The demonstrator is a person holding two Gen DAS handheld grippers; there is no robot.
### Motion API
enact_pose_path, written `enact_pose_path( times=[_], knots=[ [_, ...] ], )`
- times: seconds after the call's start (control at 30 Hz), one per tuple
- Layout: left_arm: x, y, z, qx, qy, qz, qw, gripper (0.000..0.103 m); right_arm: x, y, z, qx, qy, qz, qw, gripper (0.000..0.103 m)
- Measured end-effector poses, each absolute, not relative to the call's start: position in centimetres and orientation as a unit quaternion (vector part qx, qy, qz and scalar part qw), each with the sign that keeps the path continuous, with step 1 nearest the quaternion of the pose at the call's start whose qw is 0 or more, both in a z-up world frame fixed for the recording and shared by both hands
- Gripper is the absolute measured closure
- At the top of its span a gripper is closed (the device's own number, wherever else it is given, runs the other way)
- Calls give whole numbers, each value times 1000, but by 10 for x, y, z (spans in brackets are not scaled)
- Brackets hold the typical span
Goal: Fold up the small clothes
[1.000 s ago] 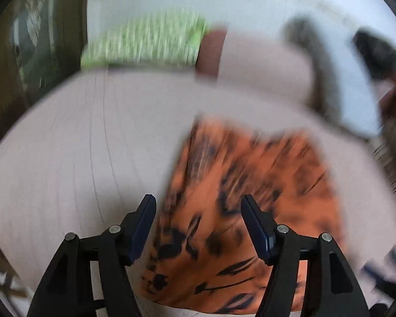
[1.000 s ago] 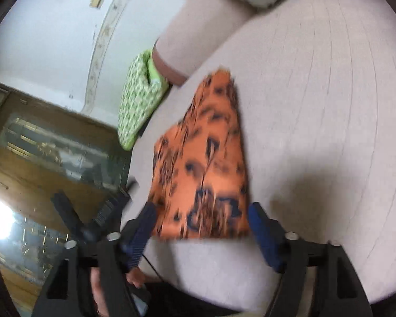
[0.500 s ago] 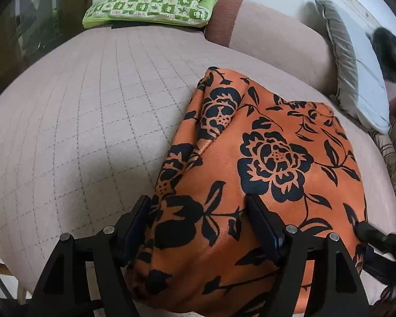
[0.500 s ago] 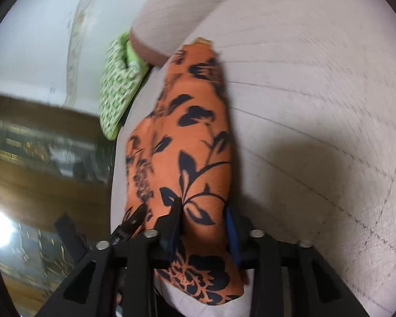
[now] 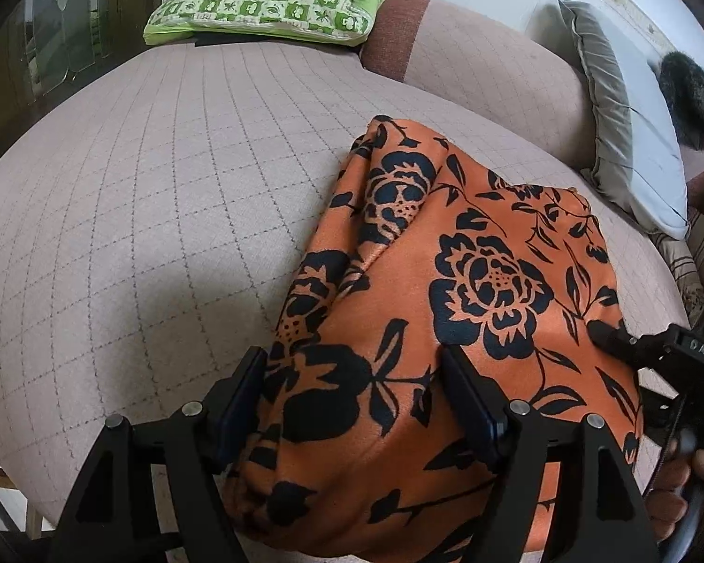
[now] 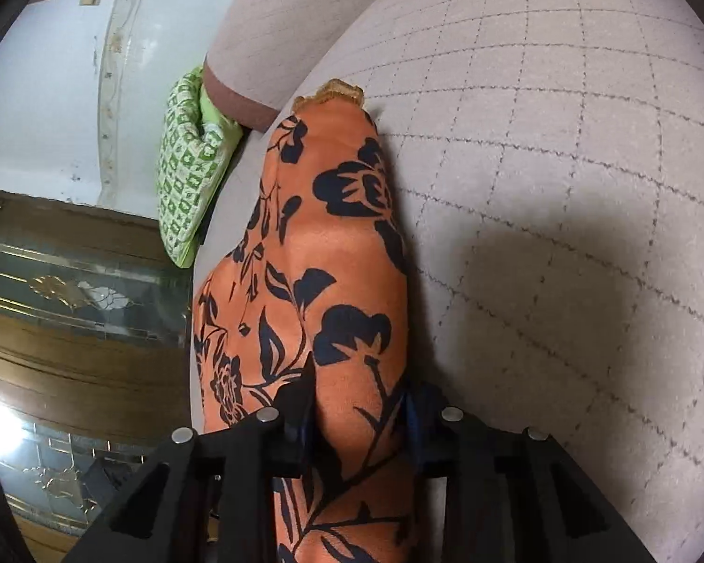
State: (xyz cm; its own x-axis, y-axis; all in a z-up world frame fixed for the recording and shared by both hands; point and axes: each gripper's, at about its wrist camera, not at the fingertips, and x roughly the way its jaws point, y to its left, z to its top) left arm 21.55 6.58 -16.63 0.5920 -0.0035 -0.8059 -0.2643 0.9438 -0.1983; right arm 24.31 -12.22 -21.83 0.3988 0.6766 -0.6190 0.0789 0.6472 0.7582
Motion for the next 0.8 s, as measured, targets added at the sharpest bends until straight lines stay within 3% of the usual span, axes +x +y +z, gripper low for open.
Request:
enact_pose_path(
  times=[0.03,0.07,0.1,0.13,0.3,0.33,0.37,0.47,0.53,0.57,0.67,0.73,0.8],
  knots=[
    [214,67,-166,-154,445,75,879,26,242,-121,-212,368,509,202,752,65],
    [214,68,-165,-158,445,74,878,26,245,-119,-206,366,511,202,751,54],
    [215,68,-167,-160,446,72,878,26,248,-119,-202,372,510,205,748,34],
    [215,68,-168,-160,446,72,878,26,250,-123,-197,383,496,203,752,30],
    [215,70,-170,-162,447,71,877,25,280,-137,-207,433,468,191,746,29],
    [215,71,-171,-163,447,71,877,24,293,-125,-217,394,505,205,740,35],
    [215,72,-171,-164,447,71,877,24,300,-116,-225,369,527,208,737,74],
    [215,74,-172,-166,448,72,876,22,295,-109,-207,326,512,203,768,78],
    [215,76,-173,-173,448,72,874,22,296,-104,-207,308,509,190,781,77],
    [216,76,-174,-174,450,71,873,22,298,-109,-217,326,514,184,772,68],
    [215,76,-174,-174,448,70,874,22,290,-130,-228,408,503,200,735,58],
    [214,81,-176,-187,449,64,872,21,276,-128,-207,365,509,193,755,42],
    [212,85,-176,-201,450,64,868,21,254,-127,-180,310,485,174,799,39]
  ],
)
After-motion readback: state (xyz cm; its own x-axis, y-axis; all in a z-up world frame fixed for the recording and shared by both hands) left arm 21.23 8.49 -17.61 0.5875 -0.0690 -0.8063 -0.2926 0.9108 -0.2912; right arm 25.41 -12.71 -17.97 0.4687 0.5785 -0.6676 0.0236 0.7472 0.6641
